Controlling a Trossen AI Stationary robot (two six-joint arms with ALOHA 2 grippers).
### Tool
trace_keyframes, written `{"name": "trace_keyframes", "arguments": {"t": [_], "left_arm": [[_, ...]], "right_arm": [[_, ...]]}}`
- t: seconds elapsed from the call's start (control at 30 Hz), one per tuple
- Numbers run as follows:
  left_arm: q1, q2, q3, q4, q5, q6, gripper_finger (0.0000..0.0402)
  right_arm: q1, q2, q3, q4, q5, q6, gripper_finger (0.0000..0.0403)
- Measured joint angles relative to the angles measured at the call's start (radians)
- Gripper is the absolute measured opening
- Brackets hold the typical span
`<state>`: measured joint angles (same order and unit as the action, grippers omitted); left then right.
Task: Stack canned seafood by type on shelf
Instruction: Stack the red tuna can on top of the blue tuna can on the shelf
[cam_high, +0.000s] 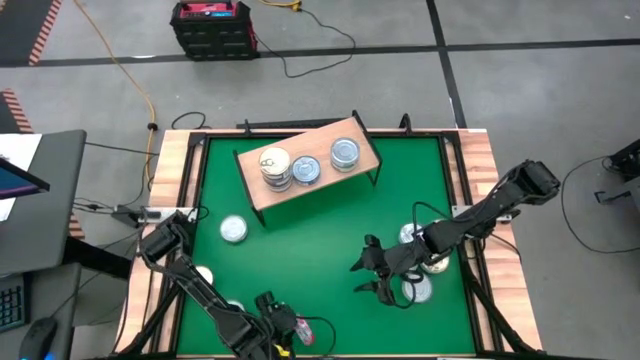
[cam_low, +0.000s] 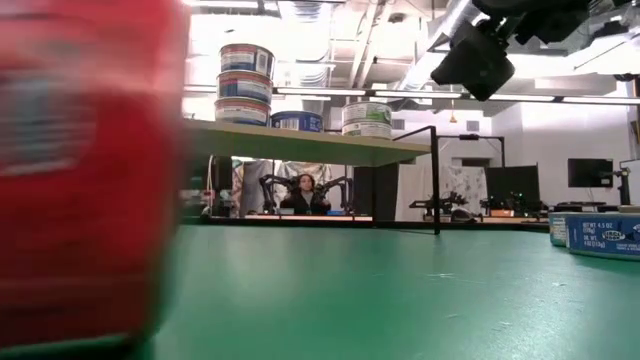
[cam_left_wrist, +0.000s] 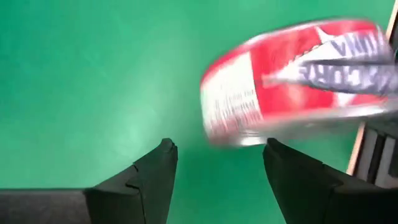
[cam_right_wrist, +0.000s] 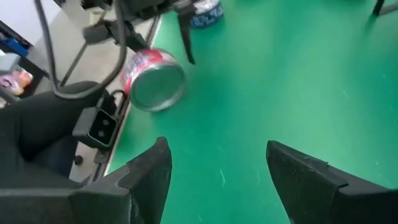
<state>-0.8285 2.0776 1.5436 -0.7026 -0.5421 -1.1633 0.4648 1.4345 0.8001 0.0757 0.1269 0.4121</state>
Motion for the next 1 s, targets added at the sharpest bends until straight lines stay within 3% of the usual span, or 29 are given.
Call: {"name": "trace_keyframes", "arguments": {"t": [0.17, 0.37, 0.47, 0.7, 0.8, 1.0], "left_arm": [[-0.011, -0.011, 0.0, -0.009, -0.011, 0.074, 0.0229], [-0.03, -0.015, 0.0, 0.002, 0.105, 0.12, 0.0229], [-0.035, -0.031, 0.0, 0.017, 0.197, 0.109, 0.0229], [-0.026, -0.026, 0.002, 0.179, 0.258, 0.013, 0.0229], [-0.015, -0.023, 0.002, 0.203, 0.235, -0.001, 0.0229], [0.005, -0.023, 0.001, 0.121, 0.093, -0.011, 0.0229]], "right_arm": [[0.001, 0.033, 0.0, 0.031, 0.003, 0.015, 0.0285], [0.021, 0.103, 0.0, 0.049, 0.002, 0.059, 0.0285], [0.032, 0.126, 0.0, 0.055, 0.002, 0.071, 0.0285], [0.035, 0.117, 0.0, 0.084, 0.024, 0.073, 0.0285], [0.035, 0.116, 0.001, 0.093, 0.032, 0.057, 0.0285], [0.031, 0.116, 0.001, 0.09, 0.032, 0.051, 0.0285]]}}
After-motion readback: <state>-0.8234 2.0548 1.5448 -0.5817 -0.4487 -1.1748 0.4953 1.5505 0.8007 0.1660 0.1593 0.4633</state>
